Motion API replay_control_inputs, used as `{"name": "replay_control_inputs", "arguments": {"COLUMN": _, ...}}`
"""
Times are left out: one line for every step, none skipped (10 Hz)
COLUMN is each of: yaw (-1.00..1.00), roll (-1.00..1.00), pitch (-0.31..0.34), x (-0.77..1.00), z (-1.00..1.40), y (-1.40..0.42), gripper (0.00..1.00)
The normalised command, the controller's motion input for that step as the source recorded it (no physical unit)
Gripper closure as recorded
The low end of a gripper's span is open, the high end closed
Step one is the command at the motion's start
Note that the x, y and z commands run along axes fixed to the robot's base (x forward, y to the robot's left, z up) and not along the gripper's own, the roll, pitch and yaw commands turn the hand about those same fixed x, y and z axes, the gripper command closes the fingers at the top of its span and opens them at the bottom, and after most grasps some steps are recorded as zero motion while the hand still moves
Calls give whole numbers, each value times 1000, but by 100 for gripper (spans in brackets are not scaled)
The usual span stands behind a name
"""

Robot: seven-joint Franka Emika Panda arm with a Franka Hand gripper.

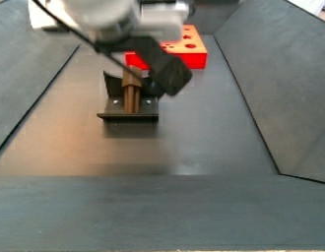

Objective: Pick up the 3 prong object. Move up. Rotate the 3 prong object. Place the 3 prong object on the fixture. Regrasp the 3 prong object. Move to above the board. Insert the 3 prong object.
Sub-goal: Regrasp the 3 prong object.

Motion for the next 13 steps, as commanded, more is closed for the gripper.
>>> {"name": "replay_control_inputs", "arguments": {"yaw": 11, "roll": 24, "pitch": 43, "x": -39, "z": 835, "y": 11, "gripper": 0}}
{"name": "replay_control_inputs", "arguments": {"yaw": 4, "roll": 27, "pitch": 49, "x": -35, "z": 648, "y": 13, "gripper": 0}}
{"name": "replay_control_inputs", "arguments": {"yaw": -2, "roll": 28, "pitch": 56, "x": -37, "z": 460, "y": 12, "gripper": 0}}
{"name": "replay_control_inputs", "arguments": {"yaw": -8, "roll": 33, "pitch": 56, "x": -34, "z": 267, "y": 12, "gripper": 0}}
{"name": "replay_control_inputs", "arguments": {"yaw": 26, "roll": 1000, "pitch": 59, "x": -78, "z": 373, "y": -687, "gripper": 0}}
{"name": "replay_control_inputs", "arguments": {"yaw": 26, "roll": 1000, "pitch": 57, "x": -65, "z": 337, "y": -664, "gripper": 0}}
{"name": "replay_control_inputs", "arguments": {"yaw": 26, "roll": 1000, "pitch": 49, "x": -82, "z": 262, "y": -547, "gripper": 0}}
{"name": "replay_control_inputs", "arguments": {"yaw": 24, "roll": 1000, "pitch": 39, "x": -91, "z": 90, "y": -344, "gripper": 0}}
{"name": "replay_control_inputs", "arguments": {"yaw": 24, "roll": 1000, "pitch": 35, "x": -64, "z": 31, "y": -125, "gripper": 0}}
{"name": "replay_control_inputs", "arguments": {"yaw": 24, "roll": 1000, "pitch": 36, "x": -50, "z": 27, "y": -67, "gripper": 0}}
{"name": "replay_control_inputs", "arguments": {"yaw": 24, "roll": 1000, "pitch": 35, "x": -27, "z": 13, "y": -48, "gripper": 0}}
{"name": "replay_control_inputs", "arguments": {"yaw": 24, "roll": 1000, "pitch": 32, "x": -28, "z": 4, "y": -43, "gripper": 0}}
{"name": "replay_control_inputs", "arguments": {"yaw": 24, "roll": 1000, "pitch": 26, "x": -33, "z": 11, "y": -31, "gripper": 0}}
